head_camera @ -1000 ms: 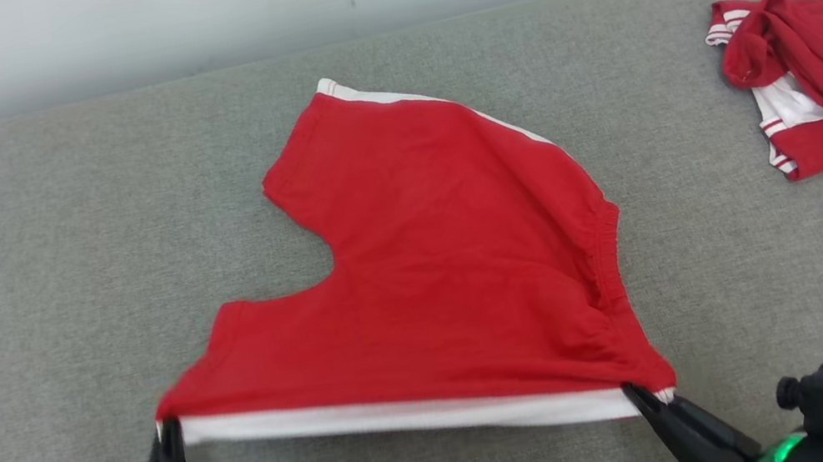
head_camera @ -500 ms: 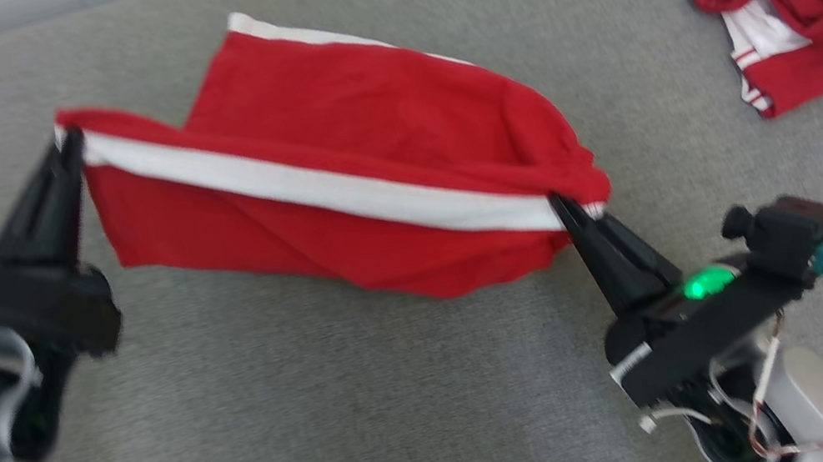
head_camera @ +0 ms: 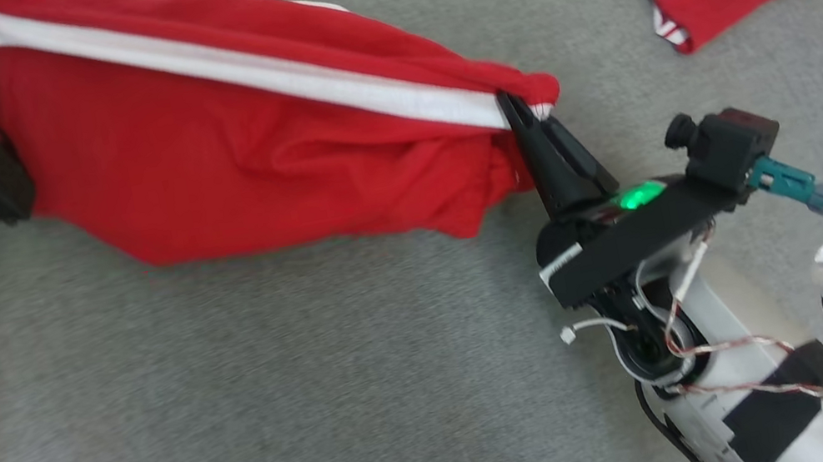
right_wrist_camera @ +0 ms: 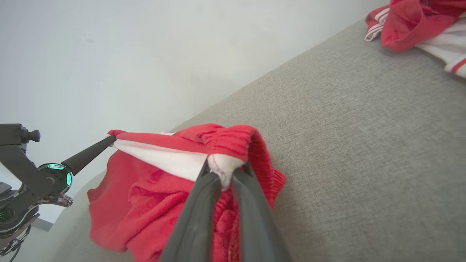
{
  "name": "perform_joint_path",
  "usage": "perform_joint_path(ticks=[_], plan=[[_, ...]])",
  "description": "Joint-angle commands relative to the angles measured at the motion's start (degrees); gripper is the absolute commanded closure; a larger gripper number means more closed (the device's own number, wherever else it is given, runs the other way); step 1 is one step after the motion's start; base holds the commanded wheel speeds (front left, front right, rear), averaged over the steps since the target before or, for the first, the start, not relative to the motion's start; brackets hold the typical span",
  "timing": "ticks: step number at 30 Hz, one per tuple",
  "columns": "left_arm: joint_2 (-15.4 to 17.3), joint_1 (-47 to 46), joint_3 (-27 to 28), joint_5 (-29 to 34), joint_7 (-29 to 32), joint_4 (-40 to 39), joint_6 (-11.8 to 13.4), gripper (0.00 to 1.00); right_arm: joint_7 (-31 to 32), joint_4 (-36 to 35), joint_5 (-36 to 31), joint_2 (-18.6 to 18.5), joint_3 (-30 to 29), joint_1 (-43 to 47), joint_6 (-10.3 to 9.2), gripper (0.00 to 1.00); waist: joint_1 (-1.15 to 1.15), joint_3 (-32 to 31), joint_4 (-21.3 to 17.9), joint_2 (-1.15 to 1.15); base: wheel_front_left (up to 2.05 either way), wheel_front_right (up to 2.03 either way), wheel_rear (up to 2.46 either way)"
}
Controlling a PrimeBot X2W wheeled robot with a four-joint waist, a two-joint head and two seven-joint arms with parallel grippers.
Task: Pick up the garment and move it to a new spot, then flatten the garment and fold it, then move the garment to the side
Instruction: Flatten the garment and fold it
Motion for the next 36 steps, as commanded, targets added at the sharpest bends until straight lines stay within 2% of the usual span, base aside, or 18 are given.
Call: perform_joint_path(ticks=[1,5,6,7,8,9,14,20,31,36], plan=[[0.26,-1.65,-0.43,-0.56,-0.82,1.24,0.15,1.00,-0.70,0.95,0.43,0.02,0.10,-1.22,-0.16,1.00,-0.02,2.08,-2.21,-0.01,0.00,0.00,0.00],[0.94,-4.32,-3.07,-0.95,-2.88,5.31,0.15,1.00,-2.27,3.53,2.20,0.14,2.01,-3.78,-0.16,1.00,-0.02,2.17,-2.46,-0.01,0.00,0.00,0.00],[0.95,-4.84,-3.94,-0.95,-3.42,5.99,0.15,1.00,-2.68,4.00,2.39,0.12,2.51,-4.21,-0.16,0.85,-0.02,2.10,-2.42,-0.01,0.00,0.00,0.00],[1.07,-5.22,-4.52,-1.17,-4.07,6.82,0.14,0.68,-3.10,4.42,2.42,0.10,2.98,-4.57,-0.16,0.38,-0.02,1.96,-2.31,-0.01,0.00,0.00,0.00],[1.01,-5.55,-5.21,-1.54,-4.74,7.56,0.14,0.38,-3.50,4.87,2.15,0.11,3.43,-4.86,-0.16,0.00,-0.02,1.75,-2.09,-0.01,0.00,0.00,0.00],[1.06,-5.86,-5.68,-1.68,-5.51,8.24,0.14,0.00,-3.78,5.27,1.71,0.13,3.90,-5.00,-0.16,0.00,-0.02,1.54,-1.95,-0.01,0.00,0.00,0.00],[0.32,-5.85,-9.23,-4.35,-10.41,10.28,0.11,0.00,-5.70,4.68,-2.06,0.12,3.43,-2.23,-0.16,0.00,-0.02,-1.24,-0.31,-0.01,0.00,0.00,0.00],[1.00,-4.24,-12.35,-7.53,-13.28,11.15,0.11,0.00,-6.37,-0.58,-7.08,-0.87,1.46,4.82,-0.16,0.00,-0.02,-5.24,1.09,-0.01,0.00,0.00,0.00],[4.48,-2.47,-16.81,-10.67,-14.48,12.78,0.11,0.00,-6.72,-12.23,-19.96,-0.90,-2.54,18.67,-0.16,0.00,-0.02,-9.05,1.23,-0.01,0.00,0.00,0.00],[5.88,-2.70,-19.43,-11.51,-13.12,13.04,0.11,0.00,-6.75,-15.99,-22.79,-0.22,-3.20,24.31,-0.16,0.00,-0.02,-9.72,0.40,-0.01,0.00,0.00,0.00]])
